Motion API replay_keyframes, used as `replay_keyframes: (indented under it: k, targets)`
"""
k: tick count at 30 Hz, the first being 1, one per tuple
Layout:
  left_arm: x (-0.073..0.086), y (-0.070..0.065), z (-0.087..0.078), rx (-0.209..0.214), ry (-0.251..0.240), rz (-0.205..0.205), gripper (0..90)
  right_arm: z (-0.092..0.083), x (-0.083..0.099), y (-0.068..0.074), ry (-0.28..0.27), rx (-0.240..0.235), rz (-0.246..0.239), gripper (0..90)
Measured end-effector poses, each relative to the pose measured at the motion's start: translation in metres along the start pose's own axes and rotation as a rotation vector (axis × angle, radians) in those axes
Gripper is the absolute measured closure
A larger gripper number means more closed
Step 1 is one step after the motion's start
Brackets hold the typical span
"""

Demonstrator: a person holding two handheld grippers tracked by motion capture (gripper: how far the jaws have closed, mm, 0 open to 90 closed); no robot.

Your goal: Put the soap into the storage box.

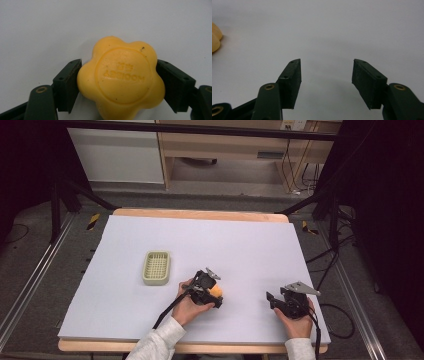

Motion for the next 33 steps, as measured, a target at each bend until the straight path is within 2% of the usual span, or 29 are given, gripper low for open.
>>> replay_keyframes:
  k: [12,33]
  targets:
    - [0.0005,-0.0022,0.0005,-0.019,-0.003,-0.012,25.4,-0.0004,0.0001,-0.0004,0.0,0.002,0.001,41.0]
    - [0.0023,-0.0033,0.0002,-0.028,-0.023,-0.016,25.6,-0.001,0.0003,-0.0009,-0.004,0.0,0.005,41.0]
Point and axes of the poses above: each handheld gripper's, and its own axes: z roughly forward along the jaws, x roughly out of its underside, y roughly to its left, the point moved 1 cm from there along z, roughly forward along the jaws, and after that the axes turned 12 degrees about -z, right-handed, at the moved point
